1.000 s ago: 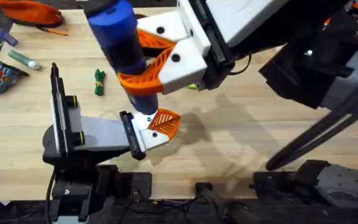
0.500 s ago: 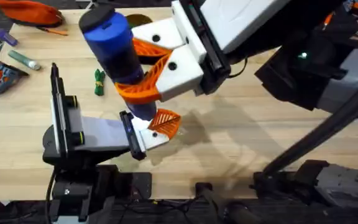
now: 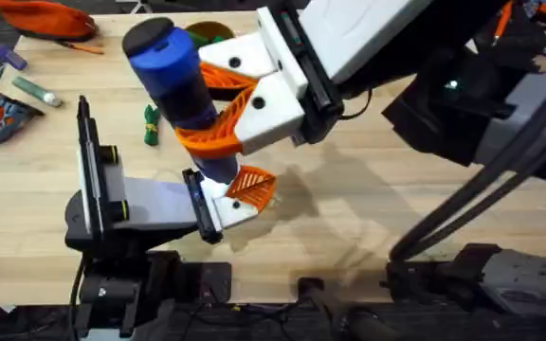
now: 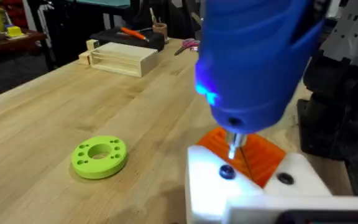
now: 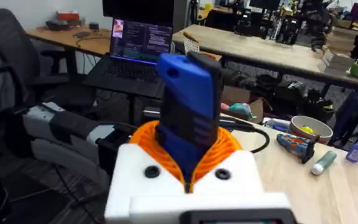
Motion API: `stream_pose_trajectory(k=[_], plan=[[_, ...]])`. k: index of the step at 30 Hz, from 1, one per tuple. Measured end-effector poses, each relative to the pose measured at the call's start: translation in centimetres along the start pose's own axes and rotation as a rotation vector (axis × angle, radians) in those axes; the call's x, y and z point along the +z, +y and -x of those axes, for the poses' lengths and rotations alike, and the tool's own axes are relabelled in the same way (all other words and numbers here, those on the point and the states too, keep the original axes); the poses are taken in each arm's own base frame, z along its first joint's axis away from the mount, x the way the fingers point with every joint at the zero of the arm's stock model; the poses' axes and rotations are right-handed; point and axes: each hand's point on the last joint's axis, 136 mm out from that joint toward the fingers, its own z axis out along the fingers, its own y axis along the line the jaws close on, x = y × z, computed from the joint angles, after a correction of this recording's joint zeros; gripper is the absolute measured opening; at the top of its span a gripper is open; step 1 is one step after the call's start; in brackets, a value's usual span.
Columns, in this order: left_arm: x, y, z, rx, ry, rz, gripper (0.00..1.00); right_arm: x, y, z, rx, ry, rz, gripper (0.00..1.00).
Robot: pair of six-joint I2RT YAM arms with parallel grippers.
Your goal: Pick up the gripper from the table and insert it into the empty holder that is missing its gripper. Then pick up a screw, insert it into the mounting hole, and use the screwdriver to tighten it. Finally, clean up the table by picking up the vegetable and placing it into the bucket.
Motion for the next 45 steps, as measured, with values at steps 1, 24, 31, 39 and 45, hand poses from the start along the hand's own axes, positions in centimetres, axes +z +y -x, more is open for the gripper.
stream_pose_trajectory(k=[1, 24, 31, 39, 45], plan=[[0.00, 0.00, 0.00, 0.001, 0.000, 0.000, 0.008, 0.00, 0.00, 0.00, -0.001, 0.000, 0.000, 0.021], [0.00, 0.00, 0.00, 0.000, 0.000, 0.000, 0.008, 0.03, -0.04, -0.08, -0.005, 0.000, 0.000, 0.021], [0.00, 0.00, 0.00, 0.000, 0.000, 0.000, 0.008, 0.30, -0.37, -0.77, 0.000, 0.002, 0.003, 0.021], [0.00, 0.00, 0.00, 0.000, 0.000, 0.000, 0.008, 0.30, -0.36, -0.79, 0.002, 0.002, 0.004, 0.021], [0.00, 0.00, 0.00, 0.001, 0.000, 0.000, 0.008, 0.30, -0.36, -0.78, 0.002, 0.002, 0.004, 0.021]])
